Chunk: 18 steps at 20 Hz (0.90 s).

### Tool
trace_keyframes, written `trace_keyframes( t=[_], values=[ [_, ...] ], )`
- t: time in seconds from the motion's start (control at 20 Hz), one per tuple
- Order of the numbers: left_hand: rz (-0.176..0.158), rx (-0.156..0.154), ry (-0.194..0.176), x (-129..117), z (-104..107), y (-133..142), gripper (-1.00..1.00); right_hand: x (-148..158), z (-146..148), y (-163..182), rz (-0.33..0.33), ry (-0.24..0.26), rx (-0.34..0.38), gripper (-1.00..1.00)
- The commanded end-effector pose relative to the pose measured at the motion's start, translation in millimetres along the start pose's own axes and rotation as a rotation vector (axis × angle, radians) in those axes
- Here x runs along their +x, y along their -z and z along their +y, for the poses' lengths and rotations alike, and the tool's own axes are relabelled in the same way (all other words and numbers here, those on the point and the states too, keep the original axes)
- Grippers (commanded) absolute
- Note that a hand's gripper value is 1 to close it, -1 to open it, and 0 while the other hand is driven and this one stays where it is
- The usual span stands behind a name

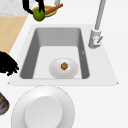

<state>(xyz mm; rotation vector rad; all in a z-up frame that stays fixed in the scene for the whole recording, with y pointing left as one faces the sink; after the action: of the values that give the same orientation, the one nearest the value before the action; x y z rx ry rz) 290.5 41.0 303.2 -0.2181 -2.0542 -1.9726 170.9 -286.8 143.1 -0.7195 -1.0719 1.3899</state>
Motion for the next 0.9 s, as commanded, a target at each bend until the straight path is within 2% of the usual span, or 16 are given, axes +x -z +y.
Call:
trace_keyframes(
  t=[0.0, 0.45, 0.55, 0.7, 0.85],
  values=[
    [0.027, 0.008, -0.008, -13, -16, 11, 1.0, 0, 0, 0, 0.0, 0.0, 0.0, 0.0],
    [0.012, 0.002, -0.001, -34, -63, 37, 1.0, 0, 0, 0, 0.0, 0.0, 0.0, 0.0],
    [0.0, 0.003, -0.002, -45, -75, 38, 1.0, 0, 0, 0, 0.0, 0.0, 0.0, 0.0],
    [0.0, 0.0, -0.001, -61, -93, 43, 1.0, 0, 0, 0, 0.0, 0.0, 0.0, 0.0],
    [-0.044, -0.013, -0.002, -72, -117, 46, 1.0, 0, 0, 0, 0.0, 0.0, 0.0, 0.0]
  ],
)
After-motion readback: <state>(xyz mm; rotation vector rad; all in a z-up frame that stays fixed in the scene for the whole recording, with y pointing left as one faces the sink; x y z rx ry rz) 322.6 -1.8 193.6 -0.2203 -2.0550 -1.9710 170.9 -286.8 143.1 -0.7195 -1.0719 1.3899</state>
